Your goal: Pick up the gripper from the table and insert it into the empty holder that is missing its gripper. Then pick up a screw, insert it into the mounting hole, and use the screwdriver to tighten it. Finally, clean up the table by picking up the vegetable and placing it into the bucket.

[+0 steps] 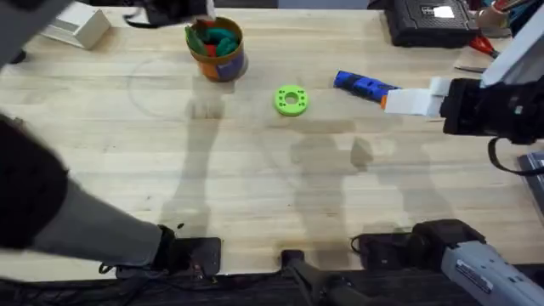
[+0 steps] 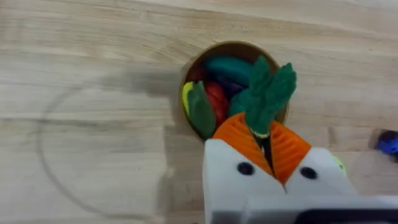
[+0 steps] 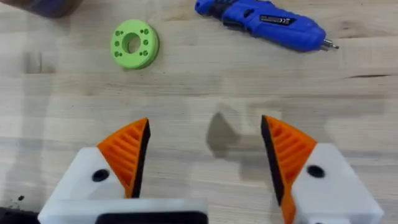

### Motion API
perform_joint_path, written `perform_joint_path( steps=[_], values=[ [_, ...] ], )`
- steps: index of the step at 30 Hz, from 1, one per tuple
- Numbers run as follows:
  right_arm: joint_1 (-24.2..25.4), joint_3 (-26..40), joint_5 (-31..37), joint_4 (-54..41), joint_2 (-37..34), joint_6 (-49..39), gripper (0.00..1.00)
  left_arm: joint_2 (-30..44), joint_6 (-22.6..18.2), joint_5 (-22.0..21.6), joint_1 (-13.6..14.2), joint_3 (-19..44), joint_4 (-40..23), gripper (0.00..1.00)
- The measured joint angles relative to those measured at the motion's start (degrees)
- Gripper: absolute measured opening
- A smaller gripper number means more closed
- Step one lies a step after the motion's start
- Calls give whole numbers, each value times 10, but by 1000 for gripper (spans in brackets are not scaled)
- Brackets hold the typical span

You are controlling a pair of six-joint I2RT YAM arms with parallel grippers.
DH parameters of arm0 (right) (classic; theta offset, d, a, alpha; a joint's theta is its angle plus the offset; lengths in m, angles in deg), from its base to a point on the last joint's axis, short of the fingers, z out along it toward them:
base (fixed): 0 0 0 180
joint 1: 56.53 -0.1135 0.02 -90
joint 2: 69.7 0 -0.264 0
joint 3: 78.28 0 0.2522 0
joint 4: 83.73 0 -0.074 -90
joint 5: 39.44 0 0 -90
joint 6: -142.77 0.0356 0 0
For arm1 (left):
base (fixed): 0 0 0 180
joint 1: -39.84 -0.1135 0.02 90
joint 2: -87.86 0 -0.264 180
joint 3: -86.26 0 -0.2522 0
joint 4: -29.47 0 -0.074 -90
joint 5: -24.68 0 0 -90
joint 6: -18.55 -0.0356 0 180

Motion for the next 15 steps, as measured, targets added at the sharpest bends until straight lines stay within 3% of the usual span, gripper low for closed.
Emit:
perform_joint_path(
  steps=[5,7,10,11,13,15],
  values=[
    [0,0,0,0,0,0,980,49,-16,8,8,0,11,45],
    [0,0,0,0,0,0,980,50,-20,9,8,0,11,224],
    [0,0,0,0,0,0,980,45,-21,9,7,0,9,698],
    [0,0,0,0,0,0,980,42,-20,9,7,0,-8,976],
    [0,0,0,0,0,0,980,42,-21,9,7,0,-22,984],
    [0,0,0,0,0,0,980,13,-22,9,6,0,-77,985]
  ],
)
